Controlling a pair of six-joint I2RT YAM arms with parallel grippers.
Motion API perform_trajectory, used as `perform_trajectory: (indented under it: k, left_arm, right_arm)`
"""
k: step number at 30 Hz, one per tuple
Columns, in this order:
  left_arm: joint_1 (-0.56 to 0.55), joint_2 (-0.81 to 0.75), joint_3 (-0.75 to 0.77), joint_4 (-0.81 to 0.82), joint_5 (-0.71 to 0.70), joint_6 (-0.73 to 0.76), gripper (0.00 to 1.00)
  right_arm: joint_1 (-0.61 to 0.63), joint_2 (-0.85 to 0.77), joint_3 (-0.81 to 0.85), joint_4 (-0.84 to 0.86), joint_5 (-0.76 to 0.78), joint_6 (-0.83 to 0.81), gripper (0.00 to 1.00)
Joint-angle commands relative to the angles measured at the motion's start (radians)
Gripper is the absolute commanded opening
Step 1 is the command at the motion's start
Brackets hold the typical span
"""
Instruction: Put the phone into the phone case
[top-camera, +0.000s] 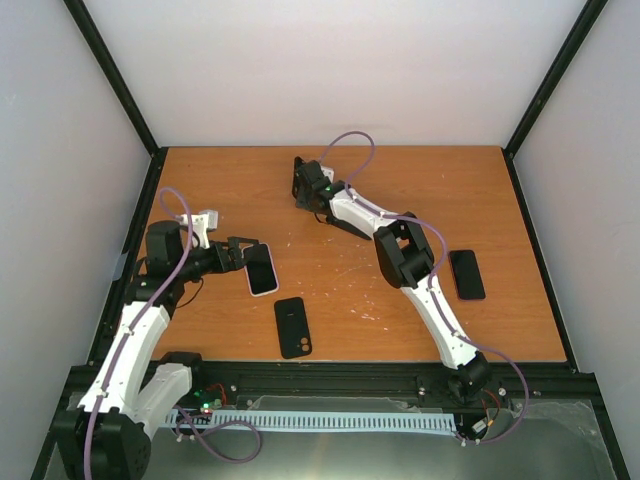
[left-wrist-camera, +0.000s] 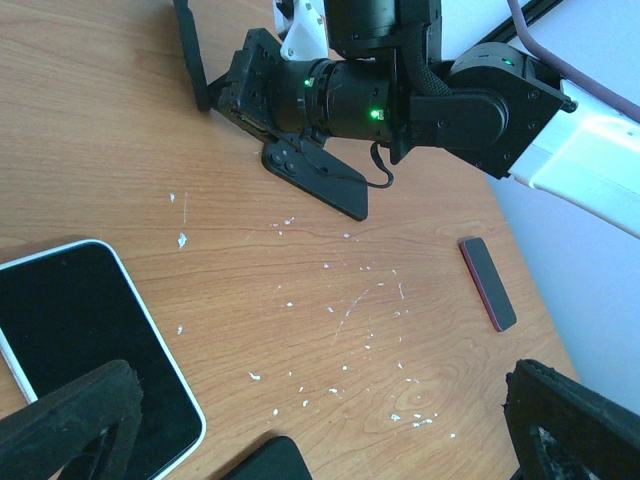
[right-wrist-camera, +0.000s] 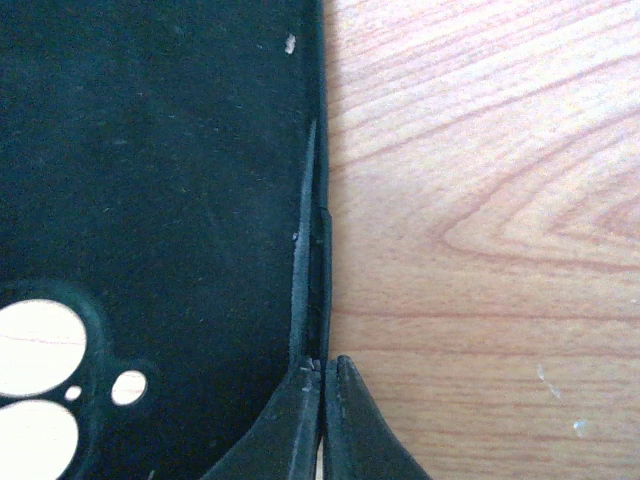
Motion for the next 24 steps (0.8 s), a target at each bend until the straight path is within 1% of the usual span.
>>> perform_trajectory:
  k: [1,3,8,12,14,18,20,22,24]
  left_arm:
    - [0.004,-0.02,0.028,-0.006,-0.013,0.009,1.0]
    - [0.003,-0.019,0.027,-0.003,-0.023,0.008,0.99]
    - [0.003,-0.01,0.023,0.001,-0.034,0.003,0.99]
    - [0.004,0.0,0.024,-0.006,-0.054,-0.001,1.0]
    - [0.003,0.003,0.027,-0.01,-0.068,-0.004,1.0]
    - [0.003,0.01,0.027,-0.013,-0.079,-0.006,0.99]
    - [0.004,0.009,0.024,-0.006,-0.075,-0.007,0.99]
    - [0.004,0.009,0.02,0.001,-0.069,-0.008,1.0]
    - [0.004,0.01,0.018,0.008,-0.06,-0.007,1.0]
  right_arm:
    - [0.009,0.018,0.015,-0.075,0.017,-0.04,0.03]
    - [0.009,-0.008,0.0,-0.052,0.001,-0.062,0.03]
    - [0.009,-0.123,-0.135,0.034,-0.057,-0.116,0.03]
    - [0.009,-0.222,-0.229,0.043,-0.113,-0.166,0.03]
    - [0.009,-0.302,-0.318,0.066,-0.142,-0.189,0.03]
    - [0.009,-0.463,-0.578,0.123,-0.186,-0.225,0.03]
    - [0.009,-0.538,-0.683,0.159,-0.183,-0.238,0.03]
    - [0.009,-0.583,-0.739,0.18,-0.168,-0.267,0.03]
    - [0.009,-0.603,-0.755,0.189,-0.131,-0.288,0.1]
